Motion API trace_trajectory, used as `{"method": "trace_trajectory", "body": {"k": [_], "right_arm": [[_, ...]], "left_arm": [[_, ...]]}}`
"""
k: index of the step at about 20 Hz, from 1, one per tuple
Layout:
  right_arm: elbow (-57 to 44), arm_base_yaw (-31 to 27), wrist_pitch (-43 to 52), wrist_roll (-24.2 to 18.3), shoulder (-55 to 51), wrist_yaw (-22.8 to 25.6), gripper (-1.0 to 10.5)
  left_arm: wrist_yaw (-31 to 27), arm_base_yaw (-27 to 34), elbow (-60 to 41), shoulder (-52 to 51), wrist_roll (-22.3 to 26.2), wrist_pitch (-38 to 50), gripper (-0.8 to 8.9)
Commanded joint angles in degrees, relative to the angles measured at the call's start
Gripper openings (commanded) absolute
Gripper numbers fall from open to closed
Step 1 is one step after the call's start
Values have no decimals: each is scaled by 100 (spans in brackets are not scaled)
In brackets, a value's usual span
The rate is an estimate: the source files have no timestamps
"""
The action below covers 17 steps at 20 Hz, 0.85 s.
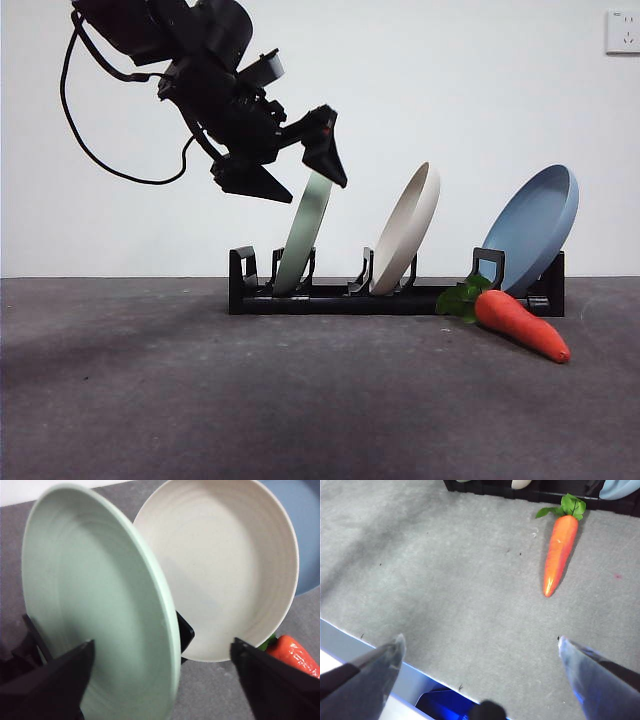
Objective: Take the green plate from the plate rack,put the plate on the table,take the carrot from the table,put the carrot in the plate
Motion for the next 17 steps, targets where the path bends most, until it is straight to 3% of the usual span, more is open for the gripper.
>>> {"method": "trace_trajectory", "body": {"k": [1, 3, 6, 9, 13, 15, 17], "right_arm": [[13, 9, 20, 13, 39, 13, 659], [13, 9, 15, 13, 81, 13, 659], [13, 9, 11, 13, 94, 11, 659], [13, 9, 7, 15, 94, 11, 658], [13, 9, 7, 15, 94, 9, 658], [13, 9, 7, 15, 94, 9, 658], [13, 9, 4, 15, 94, 9, 658]], "left_arm": [[-4, -52, 13, 81, 103, 52, 331], [2, -48, 13, 81, 109, 33, 226], [2, -46, 13, 81, 109, -61, 208], [2, -46, 13, 81, 109, -90, 120], [4, -48, 13, 81, 109, -157, 119], [15, -46, 13, 81, 107, -164, 17], [50, -48, 13, 79, 103, -160, -8]]}}
